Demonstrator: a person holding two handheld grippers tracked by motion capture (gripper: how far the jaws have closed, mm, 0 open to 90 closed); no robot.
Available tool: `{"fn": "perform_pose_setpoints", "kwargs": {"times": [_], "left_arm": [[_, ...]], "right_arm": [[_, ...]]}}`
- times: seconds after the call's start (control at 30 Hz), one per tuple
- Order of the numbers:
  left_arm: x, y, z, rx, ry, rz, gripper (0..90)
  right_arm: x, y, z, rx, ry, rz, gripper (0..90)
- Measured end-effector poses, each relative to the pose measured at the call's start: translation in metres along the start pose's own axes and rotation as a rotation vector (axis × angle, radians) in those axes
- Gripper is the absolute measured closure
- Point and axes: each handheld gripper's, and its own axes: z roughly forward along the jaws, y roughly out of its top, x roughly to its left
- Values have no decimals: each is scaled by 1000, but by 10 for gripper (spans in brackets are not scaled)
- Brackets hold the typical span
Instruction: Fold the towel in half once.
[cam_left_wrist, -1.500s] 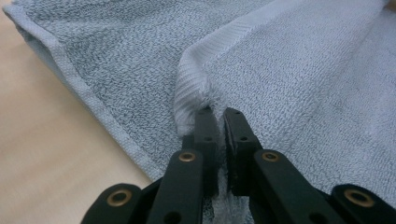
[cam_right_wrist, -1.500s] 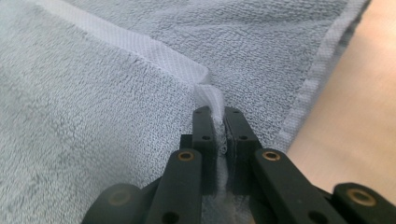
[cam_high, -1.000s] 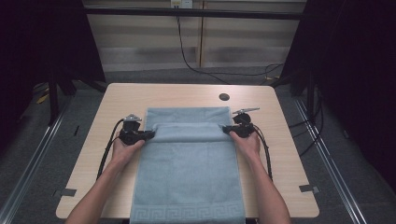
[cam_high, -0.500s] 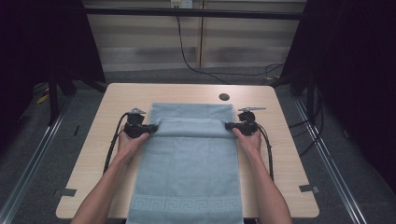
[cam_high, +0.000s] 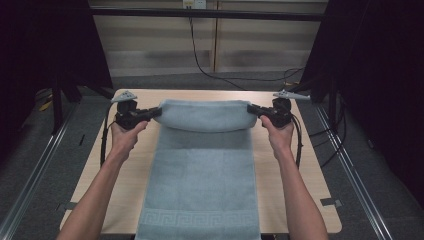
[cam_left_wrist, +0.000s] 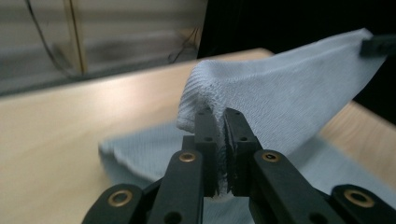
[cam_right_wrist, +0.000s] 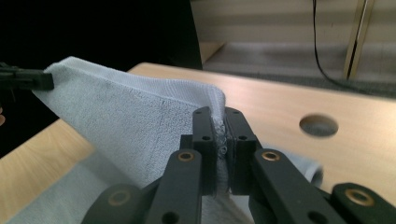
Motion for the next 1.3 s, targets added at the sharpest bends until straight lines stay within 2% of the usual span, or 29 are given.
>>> {"fn": "perform_pose_setpoints", "kwargs": {"times": [0.13, 0.27, 0.33, 0.37, 0.43, 0.47, 0.5, 0.53, 0.6, 0.67, 0.73, 0.77, 0.8, 0.87, 0.9, 0.97, 1.0, 1.1, 1.2, 1.3], "left_arm": [[-17, 20, -22, -42, -22, 57, 853], [-31, 33, -45, -109, -62, 73, 853], [-38, 37, -55, -125, -70, 89, 853], [-43, 39, -62, -135, -85, 99, 853], [-50, 38, -71, -154, -117, 91, 852], [-56, 34, -75, -147, -136, 112, 852], [-62, 30, -80, -135, -130, 140, 852], [-68, 21, -85, -129, -144, 147, 852], [-72, 8, -91, -128, -154, 155, 852], [-72, -13, -94, -106, -156, 138, 851], [-71, -30, -93, -80, -139, 130, 850], [-71, -40, -92, -63, -148, 123, 850], [-72, -50, -92, -43, -141, 121, 849], [-77, -70, -94, -7, -154, 124, 848], [-80, -83, -95, 15, -152, 127, 846], [-82, -101, -99, 46, -170, 109, 846], [-82, -108, -100, 50, -170, 107, 844], [-82, -137, -103, 103, -175, 81, 841], [-87, -159, -106, 159, -193, 83, 828], [-92, -171, -113, 191, -220, 97, 813]], "right_arm": [[8, 18, -17, -50, 18, -27, 849], [18, 30, -34, -89, 42, -42, 849], [24, 34, -43, -100, 53, -63, 849], [27, 36, -47, -106, 61, -70, 849], [32, 39, -57, -129, 80, -83, 849], [34, 40, -61, -136, 93, -86, 849], [36, 40, -65, -141, 102, -90, 849], [39, 38, -69, -140, 112, -102, 848], [48, 32, -75, -127, 129, -124, 848], [56, 21, -81, -107, 150, -136, 848], [64, 5, -84, -75, 164, -143, 847], [67, -5, -85, -56, 171, -149, 846], [70, -15, -86, -30, 166, -155, 845], [75, -34, -90, 6, 153, -170, 844], [76, -44, -92, 21, 161, -166, 844], [79, -64, -96, 47, 187, -151, 844], [83, -77, -99, 72, 190, -156, 842], [89, -105, -105, 121, 217, -129, 833], [95, -137, -111, 187, 229, -114, 814], [101, -164, -119, 256, 215, -109, 778]]}}
